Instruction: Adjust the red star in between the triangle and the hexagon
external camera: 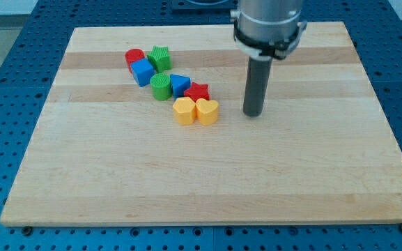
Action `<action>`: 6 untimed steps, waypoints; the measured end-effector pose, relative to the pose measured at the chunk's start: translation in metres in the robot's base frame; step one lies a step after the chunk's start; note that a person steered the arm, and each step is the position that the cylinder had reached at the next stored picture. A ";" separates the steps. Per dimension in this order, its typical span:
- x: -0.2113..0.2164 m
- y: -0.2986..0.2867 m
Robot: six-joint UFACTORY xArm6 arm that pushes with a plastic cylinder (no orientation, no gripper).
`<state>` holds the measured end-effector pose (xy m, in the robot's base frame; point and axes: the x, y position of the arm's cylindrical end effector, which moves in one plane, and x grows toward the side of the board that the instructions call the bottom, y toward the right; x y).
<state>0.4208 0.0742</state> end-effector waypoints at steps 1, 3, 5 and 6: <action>-0.010 -0.023; -0.010 -0.080; -0.011 -0.093; -0.011 -0.052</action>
